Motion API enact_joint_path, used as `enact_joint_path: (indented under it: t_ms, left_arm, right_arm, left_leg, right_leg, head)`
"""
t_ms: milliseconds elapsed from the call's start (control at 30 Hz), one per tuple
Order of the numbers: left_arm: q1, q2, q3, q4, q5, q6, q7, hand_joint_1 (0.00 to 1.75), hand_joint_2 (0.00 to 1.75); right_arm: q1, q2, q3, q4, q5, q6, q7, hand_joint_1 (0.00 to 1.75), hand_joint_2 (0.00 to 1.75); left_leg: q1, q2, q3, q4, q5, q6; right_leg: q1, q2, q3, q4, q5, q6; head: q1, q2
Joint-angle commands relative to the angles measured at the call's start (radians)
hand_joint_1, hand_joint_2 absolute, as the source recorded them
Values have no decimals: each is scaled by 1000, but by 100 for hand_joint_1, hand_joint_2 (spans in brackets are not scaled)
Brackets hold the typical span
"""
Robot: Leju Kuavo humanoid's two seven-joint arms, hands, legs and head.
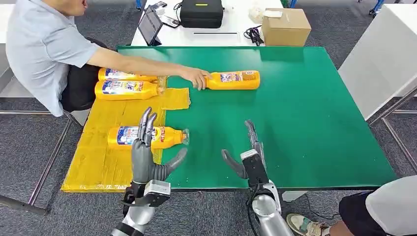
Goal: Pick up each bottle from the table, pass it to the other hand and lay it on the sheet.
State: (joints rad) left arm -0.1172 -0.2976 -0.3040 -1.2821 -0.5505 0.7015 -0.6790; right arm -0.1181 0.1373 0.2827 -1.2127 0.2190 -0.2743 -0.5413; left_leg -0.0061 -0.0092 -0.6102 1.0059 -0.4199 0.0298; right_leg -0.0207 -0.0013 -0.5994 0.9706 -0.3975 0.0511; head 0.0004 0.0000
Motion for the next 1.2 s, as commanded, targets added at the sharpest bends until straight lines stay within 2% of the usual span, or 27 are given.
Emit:
enact_joint_path:
  t_ms: [33,167,233,267,333,400,433,467,567,700,833,933,1067,1200]
  left_arm:
    - [28,45,-102,-69,326,-5,14,0,175]
    - [26,88,-190,-38,486,-60,56,0,175]
    - [26,91,-206,-3,558,-76,70,0,175]
    - [26,91,-212,3,605,-108,80,0,175]
    - [27,99,-237,2,642,-148,85,0,175]
    - [42,110,-250,-24,646,-164,89,0,175]
    - [52,114,-253,-36,638,-167,92,0,175]
    - [59,119,-260,-42,627,-182,112,0,175]
    - [71,125,-265,-33,619,-220,148,0,175]
    - [57,116,-277,21,588,-256,182,0,175]
    - [26,104,-280,59,587,-289,204,0,175]
    - [23,103,-279,59,586,-290,206,0,175]
    - [-9,92,-281,67,568,-271,196,0,175]
    - [-23,93,-300,67,545,-253,195,0,175]
  right_arm:
    - [34,-20,3,-139,110,-208,-4,0,175]
    - [82,-23,-29,-230,127,-289,-7,0,175]
    - [99,-25,-48,-217,83,-251,32,0,175]
    - [106,-33,-49,-206,113,-267,25,0,175]
    - [113,-72,-35,-158,305,-361,55,0,175]
    - [125,-113,-20,-139,397,-337,109,0,175]
    - [134,-132,-11,-129,519,-372,150,0,175]
    - [139,-167,12,-131,586,-349,187,0,175]
    - [139,-213,11,-126,631,-309,239,0,175]
    - [82,-259,18,-59,764,-281,296,0,175]
    - [-57,-287,108,60,821,-186,339,0,175]
    - [-67,-284,110,64,821,-183,342,0,175]
    - [-212,-250,194,187,793,-117,332,0,175]
    - [-296,-202,248,290,753,-88,310,0,175]
  left_leg:
    - [1,1,3,1,-2,-2]
    - [0,-1,3,0,-2,-2]
    - [1,-2,5,-1,-2,-2]
    - [0,-3,4,-1,-1,-2]
    - [1,-1,5,-1,-2,-2]
    - [0,-2,4,-2,-1,-2]
    - [0,-2,2,-1,-1,-1]
    - [1,-2,5,-2,-2,-2]
    - [1,-1,5,-2,-2,-2]
    - [0,0,3,-1,-2,-1]
    - [0,3,2,-1,-2,-1]
    - [0,3,1,-1,-1,-1]
    - [0,4,1,0,-1,-1]
    - [1,8,4,0,-2,-2]
  right_leg:
    - [1,1,4,0,-2,-2]
    - [0,-2,3,0,-2,-2]
    - [1,-2,6,-1,-3,-3]
    - [1,-3,5,-1,-2,-2]
    - [1,-2,6,-2,-2,-2]
    - [1,-2,4,-2,-1,-2]
    - [0,-2,3,-2,-1,-1]
    - [1,-2,6,-3,-2,-2]
    - [1,-1,6,-3,-2,-2]
    - [0,0,4,-3,-1,-1]
    - [0,3,2,-2,0,-1]
    - [0,2,2,-2,0,-1]
    - [0,4,1,-1,1,-1]
    - [1,7,2,-1,1,-2]
  head:
    - [0,0]
    - [0,0]
    - [0,0]
    - [0,0]
    - [0,0]
    - [0,0]
    - [0,0]
    - [0,0]
    - [0,0]
    - [0,0]
    - [0,0]
    - [0,0]
    - [0,0]
    - [0,0]
